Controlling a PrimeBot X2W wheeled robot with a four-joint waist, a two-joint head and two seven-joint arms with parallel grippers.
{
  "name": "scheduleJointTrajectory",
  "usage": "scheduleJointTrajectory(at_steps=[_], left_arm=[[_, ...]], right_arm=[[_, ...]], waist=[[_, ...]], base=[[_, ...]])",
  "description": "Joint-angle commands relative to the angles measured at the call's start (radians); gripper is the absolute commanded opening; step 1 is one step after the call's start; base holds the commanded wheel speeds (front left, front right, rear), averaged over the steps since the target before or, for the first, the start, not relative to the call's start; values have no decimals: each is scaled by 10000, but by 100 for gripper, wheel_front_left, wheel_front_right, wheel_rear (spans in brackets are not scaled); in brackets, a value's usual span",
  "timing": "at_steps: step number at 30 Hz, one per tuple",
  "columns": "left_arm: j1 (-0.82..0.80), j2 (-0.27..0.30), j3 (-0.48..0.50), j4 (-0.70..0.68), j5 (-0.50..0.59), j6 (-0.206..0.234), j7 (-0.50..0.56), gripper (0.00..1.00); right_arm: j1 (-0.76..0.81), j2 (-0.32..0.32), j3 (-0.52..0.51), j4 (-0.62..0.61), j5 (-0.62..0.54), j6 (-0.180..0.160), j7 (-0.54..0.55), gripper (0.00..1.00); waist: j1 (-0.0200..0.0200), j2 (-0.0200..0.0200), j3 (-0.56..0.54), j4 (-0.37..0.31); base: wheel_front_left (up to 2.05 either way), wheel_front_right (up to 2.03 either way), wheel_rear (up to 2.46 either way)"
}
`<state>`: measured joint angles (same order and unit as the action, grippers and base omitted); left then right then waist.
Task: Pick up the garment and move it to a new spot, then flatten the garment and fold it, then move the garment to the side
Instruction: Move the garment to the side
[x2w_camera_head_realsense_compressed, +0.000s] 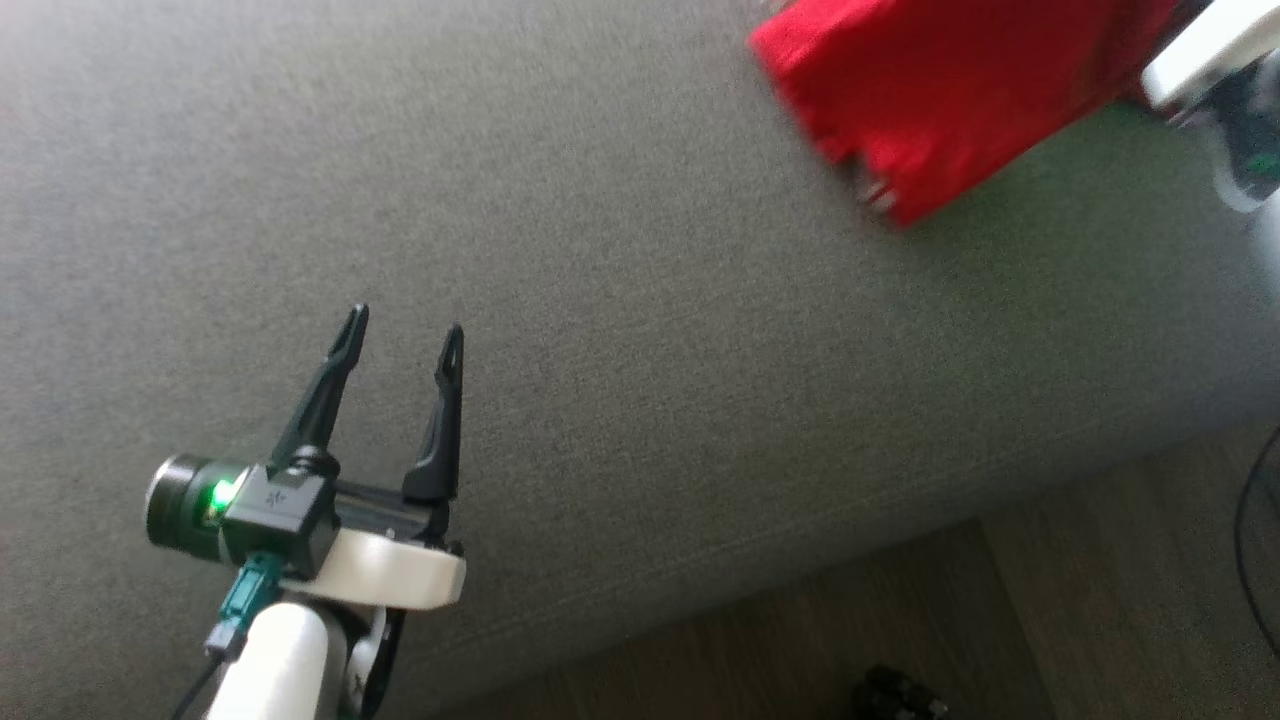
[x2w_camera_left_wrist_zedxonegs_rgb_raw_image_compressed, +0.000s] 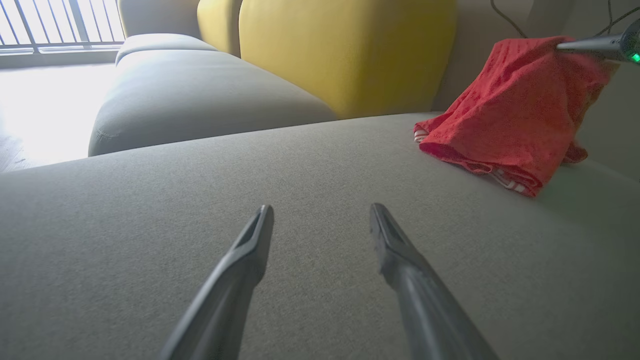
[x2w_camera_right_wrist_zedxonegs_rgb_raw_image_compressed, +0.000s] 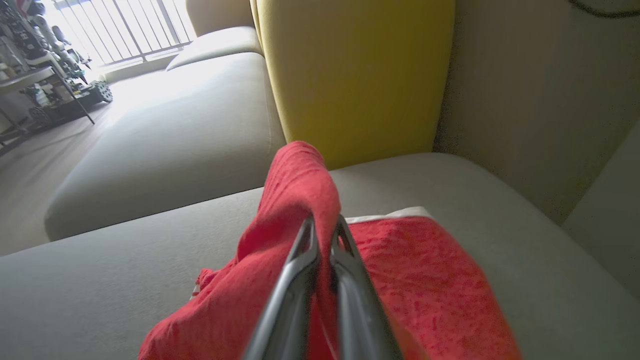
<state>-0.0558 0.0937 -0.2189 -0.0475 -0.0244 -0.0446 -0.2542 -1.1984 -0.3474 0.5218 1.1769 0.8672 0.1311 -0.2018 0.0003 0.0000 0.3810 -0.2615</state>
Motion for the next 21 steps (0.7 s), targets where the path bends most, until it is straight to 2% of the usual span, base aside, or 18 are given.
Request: scheduleJointTrajectory(at_steps=[1, 5, 10, 11, 12, 13, 14, 15, 21], left_arm=[[-333, 116, 253, -344, 95, -8, -76, 100], [-515, 126, 221, -286, 85, -39, -76, 100], [-584, 108, 200, -252, 49, -35, -76, 100], [-608, 105, 186, -238, 44, -45, -76, 100], [-636, 101, 167, -223, 42, -56, -76, 100], [-673, 97, 147, -209, 41, -67, -76, 100], [-715, 93, 128, -188, 37, -82, -76, 100], [-763, 89, 113, -164, 30, -97, -76, 100], [-868, 62, 126, -50, -21, -89, -76, 100]], right_arm=[[-577, -307, -80, 164, -257, -4, -249, 0], [-1400, -745, -293, 848, -953, -4, -516, 0], [-1864, -1191, -591, 1109, -2055, -4, -591, 0], [-1881, -1220, -677, 1121, -2260, -4, -593, 6], [-1851, -1274, -760, 1128, -2492, -4, -594, 24], [-1765, -1384, -889, 1131, -2705, -4, -595, 37], [-1675, -1509, -1046, 1133, -2921, -4, -596, 60], [-1588, -1614, -1190, 1134, -3188, -4, -596, 100], [-1216, -2043, -2388, 1137, -5384, -4, -489, 100]], waist=[[-3, 0, 412, -113], [-3, 0, 610, -44], [-3, 0, 777, 7], [-3, 0, 805, 22], [-3, 0, 830, 40], [-3, 0, 858, 66], [-3, 0, 885, 95], [-3, 0, 906, 131], [-3, 0, 801, 350]], base=[[0, 0, 0], [0, 0, 0], [0, 0, 0], [0, 0, 0], [0, 0, 0], [0, 0, 0], [0, 0, 0], [0, 0, 0], [0, 0, 0]])
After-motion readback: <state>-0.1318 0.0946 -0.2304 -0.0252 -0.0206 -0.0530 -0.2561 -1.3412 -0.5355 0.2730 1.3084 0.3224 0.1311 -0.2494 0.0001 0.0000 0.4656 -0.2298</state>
